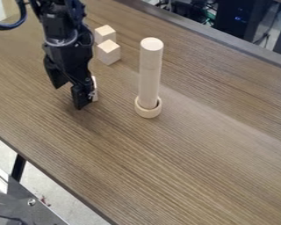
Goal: Move the white cube to the other side of the table
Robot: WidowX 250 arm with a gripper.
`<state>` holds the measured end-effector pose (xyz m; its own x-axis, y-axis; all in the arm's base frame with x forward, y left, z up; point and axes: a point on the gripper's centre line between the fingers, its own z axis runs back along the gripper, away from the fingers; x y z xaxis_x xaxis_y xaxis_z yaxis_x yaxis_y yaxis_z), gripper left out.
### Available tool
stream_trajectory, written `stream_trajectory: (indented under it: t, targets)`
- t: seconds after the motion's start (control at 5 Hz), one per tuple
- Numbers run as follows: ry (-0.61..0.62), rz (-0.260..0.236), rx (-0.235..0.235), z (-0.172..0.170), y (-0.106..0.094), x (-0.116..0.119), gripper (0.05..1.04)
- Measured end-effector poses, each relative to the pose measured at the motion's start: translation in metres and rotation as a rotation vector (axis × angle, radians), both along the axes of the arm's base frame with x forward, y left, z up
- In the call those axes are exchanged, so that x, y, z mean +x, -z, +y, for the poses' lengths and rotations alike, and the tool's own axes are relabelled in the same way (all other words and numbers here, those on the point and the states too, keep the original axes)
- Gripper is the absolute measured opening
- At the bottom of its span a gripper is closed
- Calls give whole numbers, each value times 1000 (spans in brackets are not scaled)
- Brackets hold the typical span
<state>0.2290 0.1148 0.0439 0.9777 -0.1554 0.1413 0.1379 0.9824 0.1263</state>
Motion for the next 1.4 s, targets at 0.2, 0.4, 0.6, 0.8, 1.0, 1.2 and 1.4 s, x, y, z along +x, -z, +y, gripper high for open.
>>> stream_trajectory:
  t: [0.2, 0.4, 0.6, 0.8, 1.0, 1.2, 1.4]
  targets:
    - [-6, -9, -4, 1, 2, 1, 998]
    - [8, 10, -70, 1, 8, 0, 998]
    - [117, 69, -112, 6, 14, 3, 998]
    - [212, 115, -115, 11, 20, 3, 999]
    - [240, 112, -117, 12, 19, 6, 998]
    - [290, 107, -132, 8, 19, 7, 998]
    - [316, 86, -135, 3, 19, 12, 998]
